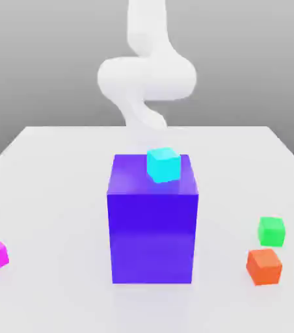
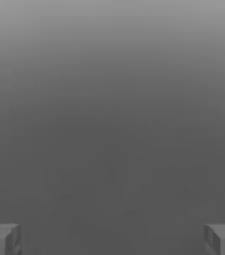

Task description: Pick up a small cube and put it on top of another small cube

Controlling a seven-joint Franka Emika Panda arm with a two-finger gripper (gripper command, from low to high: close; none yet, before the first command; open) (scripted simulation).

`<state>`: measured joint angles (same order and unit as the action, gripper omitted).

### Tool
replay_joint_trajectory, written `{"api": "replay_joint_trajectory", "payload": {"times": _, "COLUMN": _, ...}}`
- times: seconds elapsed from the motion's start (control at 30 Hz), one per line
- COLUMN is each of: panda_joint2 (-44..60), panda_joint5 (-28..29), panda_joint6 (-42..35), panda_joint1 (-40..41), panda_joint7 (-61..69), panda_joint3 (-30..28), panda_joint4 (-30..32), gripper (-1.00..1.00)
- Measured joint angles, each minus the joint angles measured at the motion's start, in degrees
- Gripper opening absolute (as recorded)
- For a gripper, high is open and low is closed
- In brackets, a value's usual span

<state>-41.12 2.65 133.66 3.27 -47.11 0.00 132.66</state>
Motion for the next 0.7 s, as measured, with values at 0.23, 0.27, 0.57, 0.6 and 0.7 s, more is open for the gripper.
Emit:
{"api": "replay_joint_trajectory", "payload": {"times": 0.23, "panda_joint2": 13.48, "panda_joint5": 6.74, "panda_joint6": 5.12, "panda_joint1": 8.31, "panda_joint7": -3.0, "panda_joint3": -2.0, "panda_joint4": 2.43, "gripper": 0.0}}
{"api": "replay_joint_trajectory", "payload": {"times": 0.27, "panda_joint2": 15.35, "panda_joint5": 7.5, "panda_joint6": 5.83, "panda_joint1": 9.32, "panda_joint7": -3.29, "panda_joint3": -2.54, "panda_joint4": 2.77, "gripper": 0.0}}
{"api": "replay_joint_trajectory", "payload": {"times": 0.57, "panda_joint2": 32.03, "panda_joint5": 10.03, "panda_joint6": 12.69, "panda_joint1": 16.55, "panda_joint7": -2.82, "panda_joint3": -9.75, "panda_joint4": 5.93, "gripper": 0.0}}
{"api": "replay_joint_trajectory", "payload": {"times": 0.6, "panda_joint2": 33.87, "panda_joint5": 9.58, "panda_joint6": 13.53, "panda_joint1": 17.21, "panda_joint7": -2.24, "panda_joint3": -10.66, "panda_joint4": 6.31, "gripper": 0.0}}
{"api": "replay_joint_trajectory", "payload": {"times": 0.7, "panda_joint2": 39.41, "panda_joint5": 7.06, "panda_joint6": 16.15, "panda_joint1": 20.59, "panda_joint7": 0.31, "panda_joint3": -12.81, "panda_joint4": 7.49, "gripper": 0.0}}
